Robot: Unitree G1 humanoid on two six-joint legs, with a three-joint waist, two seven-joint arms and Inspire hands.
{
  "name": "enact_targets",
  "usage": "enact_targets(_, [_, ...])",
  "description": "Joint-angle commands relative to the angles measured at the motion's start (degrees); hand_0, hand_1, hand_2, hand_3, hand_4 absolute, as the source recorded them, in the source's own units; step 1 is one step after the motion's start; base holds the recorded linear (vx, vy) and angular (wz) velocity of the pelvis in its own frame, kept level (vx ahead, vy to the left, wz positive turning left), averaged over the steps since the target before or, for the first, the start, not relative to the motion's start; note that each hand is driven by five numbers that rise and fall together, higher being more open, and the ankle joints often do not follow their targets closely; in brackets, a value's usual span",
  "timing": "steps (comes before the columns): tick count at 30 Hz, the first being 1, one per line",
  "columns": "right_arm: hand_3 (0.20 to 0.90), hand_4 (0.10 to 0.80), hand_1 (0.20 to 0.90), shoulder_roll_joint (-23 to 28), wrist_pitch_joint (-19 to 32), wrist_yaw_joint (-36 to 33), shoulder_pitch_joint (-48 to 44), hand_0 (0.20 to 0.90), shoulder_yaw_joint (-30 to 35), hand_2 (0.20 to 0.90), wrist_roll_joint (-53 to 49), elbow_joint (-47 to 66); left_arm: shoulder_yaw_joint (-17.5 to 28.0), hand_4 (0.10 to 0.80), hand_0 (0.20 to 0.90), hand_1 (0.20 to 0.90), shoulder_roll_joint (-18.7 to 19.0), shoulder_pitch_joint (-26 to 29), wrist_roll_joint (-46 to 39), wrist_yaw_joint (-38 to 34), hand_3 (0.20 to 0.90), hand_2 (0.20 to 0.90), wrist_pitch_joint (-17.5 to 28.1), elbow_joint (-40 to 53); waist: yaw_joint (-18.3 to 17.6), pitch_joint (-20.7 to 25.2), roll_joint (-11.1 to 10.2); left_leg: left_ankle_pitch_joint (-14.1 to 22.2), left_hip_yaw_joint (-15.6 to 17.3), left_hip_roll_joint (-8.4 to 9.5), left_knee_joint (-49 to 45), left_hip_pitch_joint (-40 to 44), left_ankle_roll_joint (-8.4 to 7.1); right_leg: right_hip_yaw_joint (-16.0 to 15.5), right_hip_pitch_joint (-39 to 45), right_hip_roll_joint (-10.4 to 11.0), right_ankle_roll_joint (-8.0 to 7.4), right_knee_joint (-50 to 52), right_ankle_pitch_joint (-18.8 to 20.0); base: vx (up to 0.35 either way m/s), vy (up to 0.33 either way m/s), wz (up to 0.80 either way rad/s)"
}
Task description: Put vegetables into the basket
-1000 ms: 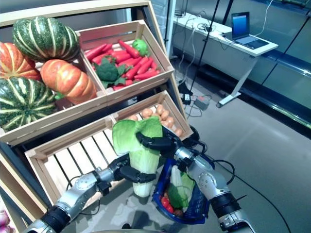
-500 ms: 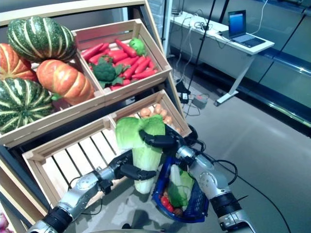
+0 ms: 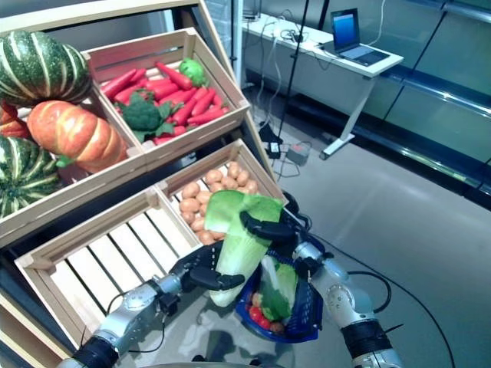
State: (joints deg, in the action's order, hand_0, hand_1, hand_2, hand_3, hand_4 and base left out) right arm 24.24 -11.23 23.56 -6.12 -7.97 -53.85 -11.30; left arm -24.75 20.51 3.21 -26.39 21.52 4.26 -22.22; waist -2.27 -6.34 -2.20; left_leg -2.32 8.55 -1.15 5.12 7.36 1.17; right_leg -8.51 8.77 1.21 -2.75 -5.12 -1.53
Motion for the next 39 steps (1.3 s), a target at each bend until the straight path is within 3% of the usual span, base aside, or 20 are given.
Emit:
enact_targets(1, [0.300, 0.400, 0.300, 4.74, 8.25, 0.70, -2.78, 0.300, 8.78, 0.300, -0.84, 2.12, 9.13, 0.800, 0.900, 0.900, 1.41, 3.91, -0.34, -5.54, 0.900, 0.900, 5.88, -5.28, -0.78, 1.75, -0.71, 5.14, 0.71, -0.74, -0.12, 1.25, 0.46, -0.55, -0.12, -0.41, 2.25, 0.12, 0.58, -0.001, -0.015, -0.08])
enact_targets(7, [0.300, 0.400, 0.300, 5.62, 10.96, -2.76, -0.96, 0.300, 11.63, 0.300, -1.10, 0.51, 10.18, 0.800, 0.900, 0.900, 0.82, 2.90, -0.99, -5.93, 0.900, 0.900, 6.19, -6.41, -1.07, 1.51, -0.83, 5.05, 0.87, -0.78, -0.12, 1.02, 0.42, -0.26, -0.42, -0.47, 2.23, 0.12, 0.74, 0.000, -0.008, -0.02])
enact_targets(21, [0.300, 0.400, 0.300, 4.37, 23.08, -13.94, -4.37, 0.300, 17.28, 0.300, -5.62, -2.16, 6.80, 0.800, 0.900, 0.900, 1.48, 2.81, -0.54, -3.30, 0.900, 0.900, 4.57, -8.39, -0.81, 0.86, -0.14, 5.09, 0.76, -0.63, -0.12, 0.14, 0.57, 0.15, -1.29, -0.49, 1.96, 0.12, 1.07, -0.005, -0.002, -0.02])
enact_targets(27, [0.300, 0.400, 0.300, 4.82, 24.70, -16.47, -4.65, 0.300, 16.91, 0.300, 0.12, -4.97, 6.87, 0.800, 0.900, 0.900, 1.85, 3.40, -1.49, -4.65, 0.900, 0.900, 5.67, -8.05, -0.41, 0.84, 0.13, 5.17, 0.61, -0.53, -0.12, 0.02, 0.56, -0.03, -1.36, -0.36, 1.87, 0.12, 1.06, 0.000, 0.000, 0.00])
enact_targets(31, [0.300, 0.400, 0.300, 8.60, 26.60, -25.42, -4.89, 0.300, 14.93, 0.300, 16.70, -11.52, 8.63, 0.800, 0.900, 0.900, 2.32, 3.19, -3.10, -8.18, 0.900, 0.900, 7.41, -3.85, 0.64, 0.65, 0.16, 5.17, 0.00, -0.42, -0.12, -0.06, 0.49, -0.58, -1.32, -0.32, 1.96, 0.12, 0.97, 0.030, -0.023, 0.01])
enact_targets(33, [0.300, 0.400, 0.300, 9.89, 26.01, -28.09, -5.53, 0.300, 14.24, 0.300, 20.03, -14.15, 8.92, 0.800, 0.900, 0.900, 2.46, 2.85, -3.81, -9.30, 0.900, 0.900, 7.87, -2.22, 1.20, 0.24, 0.25, 5.04, -0.36, -0.39, -0.12, -0.32, 0.48, -0.78, -1.52, -0.32, 2.09, 0.12, 1.07, 0.018, -0.039, 0.02])
enact_targets(39, [0.300, 0.400, 0.300, 13.43, 24.86, -34.67, -16.68, 0.300, 10.02, 0.300, 20.33, -25.35, 7.41, 0.800, 0.900, 0.900, 3.05, 6.21, -8.25, -10.75, 0.900, 0.900, 10.31, -0.23, 3.17, -3.94, 1.25, 3.99, -2.02, -0.14, -0.12, -3.18, 0.27, -1.79, -3.88, -0.35, 2.72, 0.12, 1.83, -0.058, -0.034, 0.01])
